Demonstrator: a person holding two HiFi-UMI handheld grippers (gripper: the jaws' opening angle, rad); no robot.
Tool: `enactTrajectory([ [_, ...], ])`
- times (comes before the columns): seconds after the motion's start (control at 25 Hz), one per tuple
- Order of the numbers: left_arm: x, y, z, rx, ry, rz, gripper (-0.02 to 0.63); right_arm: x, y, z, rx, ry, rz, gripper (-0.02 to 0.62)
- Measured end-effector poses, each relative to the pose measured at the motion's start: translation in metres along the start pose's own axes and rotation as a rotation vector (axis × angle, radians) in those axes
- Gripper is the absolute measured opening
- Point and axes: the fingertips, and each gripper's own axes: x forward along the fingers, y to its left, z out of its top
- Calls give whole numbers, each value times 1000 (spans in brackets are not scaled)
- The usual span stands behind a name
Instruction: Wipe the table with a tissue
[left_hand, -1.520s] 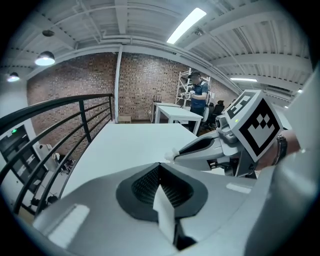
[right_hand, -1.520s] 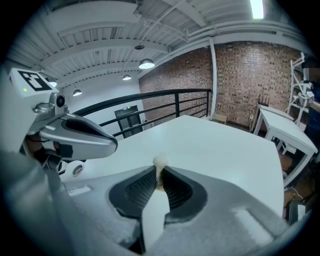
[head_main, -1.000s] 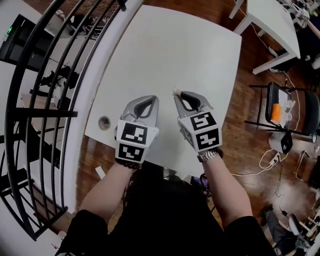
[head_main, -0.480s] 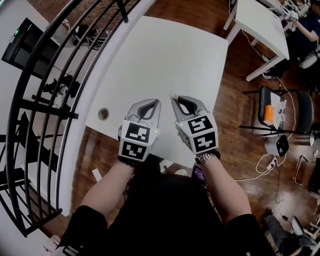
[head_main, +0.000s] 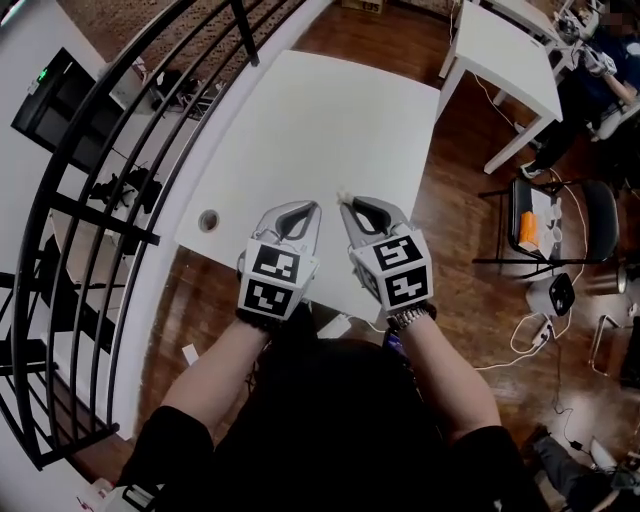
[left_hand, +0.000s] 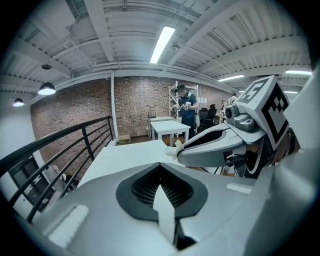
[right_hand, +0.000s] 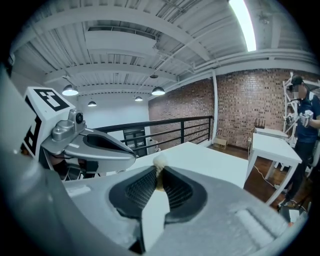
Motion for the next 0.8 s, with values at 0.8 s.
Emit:
enactTrajectory([
  [0.8, -53, -41, -7, 27, -51, 25, 12, -53, 41, -12, -35, -74, 6, 35],
])
